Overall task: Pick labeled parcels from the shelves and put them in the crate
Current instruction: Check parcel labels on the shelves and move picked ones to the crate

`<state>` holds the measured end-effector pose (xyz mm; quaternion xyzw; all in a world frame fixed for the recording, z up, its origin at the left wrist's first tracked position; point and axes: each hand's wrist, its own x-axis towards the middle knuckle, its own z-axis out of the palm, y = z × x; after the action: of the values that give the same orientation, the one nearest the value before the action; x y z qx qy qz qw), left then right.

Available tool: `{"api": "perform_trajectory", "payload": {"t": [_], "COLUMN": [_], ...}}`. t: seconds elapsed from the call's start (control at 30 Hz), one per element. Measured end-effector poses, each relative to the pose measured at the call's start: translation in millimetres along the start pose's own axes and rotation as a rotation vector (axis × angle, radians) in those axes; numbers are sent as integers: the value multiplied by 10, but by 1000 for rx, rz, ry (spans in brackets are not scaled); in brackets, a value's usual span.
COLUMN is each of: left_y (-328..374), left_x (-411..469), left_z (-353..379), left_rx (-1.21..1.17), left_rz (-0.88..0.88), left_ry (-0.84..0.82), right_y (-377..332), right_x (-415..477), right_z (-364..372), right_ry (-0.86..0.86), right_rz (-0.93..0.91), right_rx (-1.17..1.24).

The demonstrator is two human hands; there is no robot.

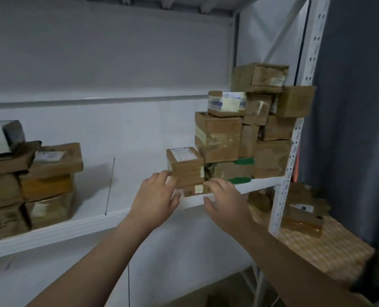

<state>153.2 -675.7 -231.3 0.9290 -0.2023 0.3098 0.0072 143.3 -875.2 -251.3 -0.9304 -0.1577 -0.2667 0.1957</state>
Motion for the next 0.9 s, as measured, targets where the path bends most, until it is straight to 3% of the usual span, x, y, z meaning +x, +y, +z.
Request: {"api": "perform_trajectory", "payload": {"t": [0.2,0.37,0.5,0.7,0.83,0.9], "left_y": [-602,-647,-701,-672,-620,-583], "left_x": [430,908,1061,870,663,568], "left_z": [528,921,1115,1314,1257,1187], "left_rx": [-154,-314,-424,-701,-949,-1039], "left_rz": [-89,-225,-270,-360,-444,-494], "left_ry": [-33,-291,-365,-182,86,199], "right_y": [88,224,312,399,267,196], "right_x": [695,1042,1082,1081,1044,1027], "right_z": [535,892,1074,1297,1323,1319], "right_ry": [-9,15,39,71,170,191], "right_rz": [167,355,374,408,356,349], "right_rx": [103,290,515,774,1009,1005]}}
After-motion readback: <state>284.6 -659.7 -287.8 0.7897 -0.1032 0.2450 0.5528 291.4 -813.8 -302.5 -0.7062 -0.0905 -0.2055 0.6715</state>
